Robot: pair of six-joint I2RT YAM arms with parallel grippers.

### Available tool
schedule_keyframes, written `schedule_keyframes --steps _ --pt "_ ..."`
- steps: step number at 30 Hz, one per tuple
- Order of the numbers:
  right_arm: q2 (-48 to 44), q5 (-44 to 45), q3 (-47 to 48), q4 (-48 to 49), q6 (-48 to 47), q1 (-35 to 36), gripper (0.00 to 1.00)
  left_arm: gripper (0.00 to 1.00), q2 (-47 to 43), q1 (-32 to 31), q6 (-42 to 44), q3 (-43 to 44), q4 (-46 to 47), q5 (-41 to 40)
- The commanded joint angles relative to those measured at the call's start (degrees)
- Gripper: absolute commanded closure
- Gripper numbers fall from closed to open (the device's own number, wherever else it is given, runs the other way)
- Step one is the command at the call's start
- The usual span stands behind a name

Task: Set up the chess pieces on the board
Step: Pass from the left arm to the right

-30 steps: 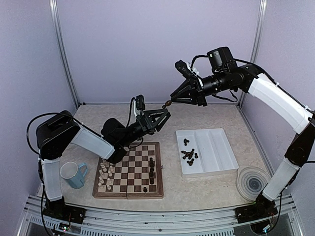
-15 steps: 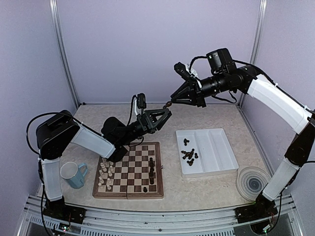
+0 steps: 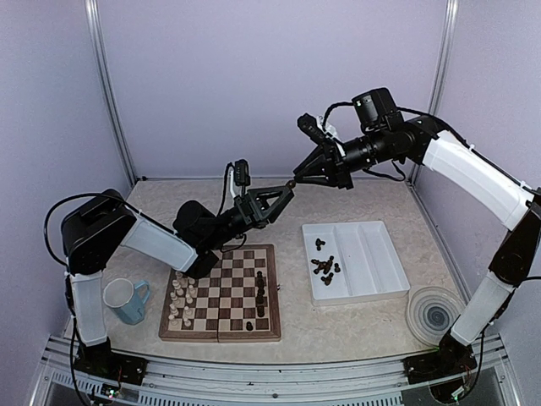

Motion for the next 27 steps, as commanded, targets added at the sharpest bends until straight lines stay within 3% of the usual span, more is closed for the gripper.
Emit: schedule_keyframes --steps 1,15,27 --pt "-0.6 1.0 -1.2 0.5 0.3 -0.3 0.85 0.56 -2.5 0.3 1.0 0.2 16.2 0.5" --pt "-1.1 4.1 -2.6 1.6 -0.1 -0.3 0.86 0.68 -2.4 0.3 0.0 0.0 16.2 0.6" --pt "-1.4 5.4 -2.9 2.2 -0.1 -0.4 0.86 0.85 -2.3 0.9 -2.3 -1.1 16.2 -0.5"
